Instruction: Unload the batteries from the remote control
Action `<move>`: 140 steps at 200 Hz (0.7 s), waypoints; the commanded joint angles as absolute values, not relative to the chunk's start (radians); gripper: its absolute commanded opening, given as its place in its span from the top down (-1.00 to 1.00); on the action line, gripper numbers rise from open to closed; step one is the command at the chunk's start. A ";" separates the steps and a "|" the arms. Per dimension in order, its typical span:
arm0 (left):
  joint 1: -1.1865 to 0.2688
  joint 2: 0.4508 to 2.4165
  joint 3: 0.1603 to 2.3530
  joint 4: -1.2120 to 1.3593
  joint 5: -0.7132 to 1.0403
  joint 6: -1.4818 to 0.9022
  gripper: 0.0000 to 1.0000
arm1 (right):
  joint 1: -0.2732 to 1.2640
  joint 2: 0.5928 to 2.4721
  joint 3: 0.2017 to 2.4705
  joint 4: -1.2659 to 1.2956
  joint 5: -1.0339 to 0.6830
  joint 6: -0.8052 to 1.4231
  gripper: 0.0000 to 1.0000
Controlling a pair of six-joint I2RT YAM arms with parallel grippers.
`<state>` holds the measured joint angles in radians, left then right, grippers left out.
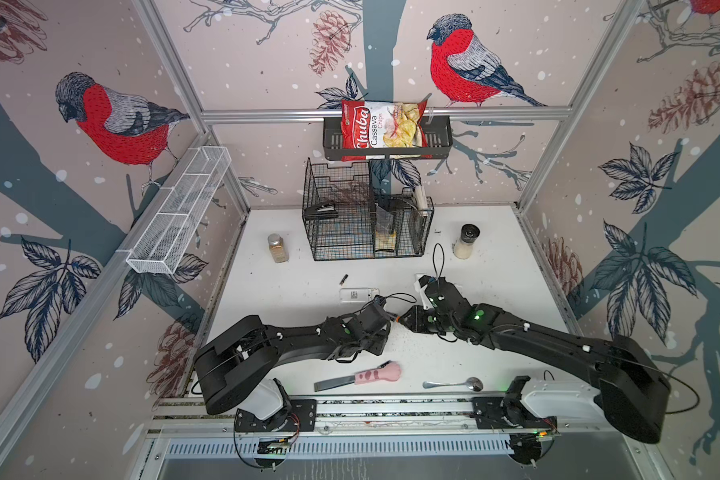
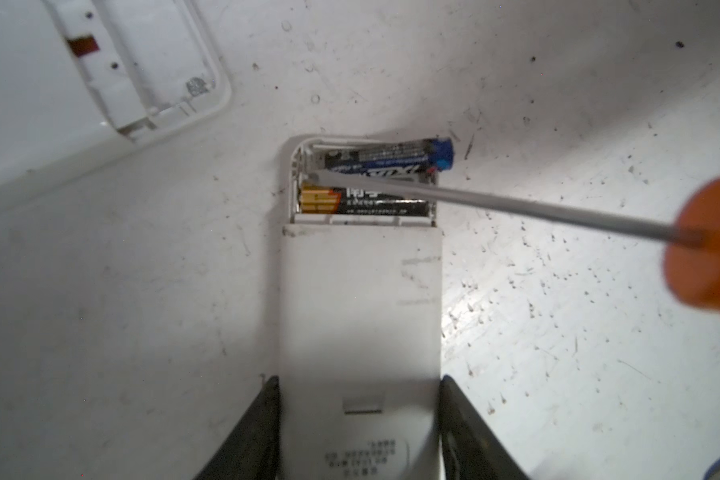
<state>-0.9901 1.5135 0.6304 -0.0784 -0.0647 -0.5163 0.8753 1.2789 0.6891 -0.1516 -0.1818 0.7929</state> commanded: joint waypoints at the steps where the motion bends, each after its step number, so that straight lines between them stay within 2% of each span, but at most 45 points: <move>1: -0.999 1.525 0.613 -0.242 0.051 -0.541 -0.04 | 0.863 1.293 0.697 -0.121 -0.178 0.756 1.00; 140: -1.000 1.539 0.625 -0.253 0.035 -0.543 -0.04 | 0.871 1.218 0.639 -0.197 -0.151 0.793 1.00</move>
<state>-0.9920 1.5188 0.6365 -0.0845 -0.0639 -0.5171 0.8700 1.2194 0.6441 -0.2020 -0.1661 0.7868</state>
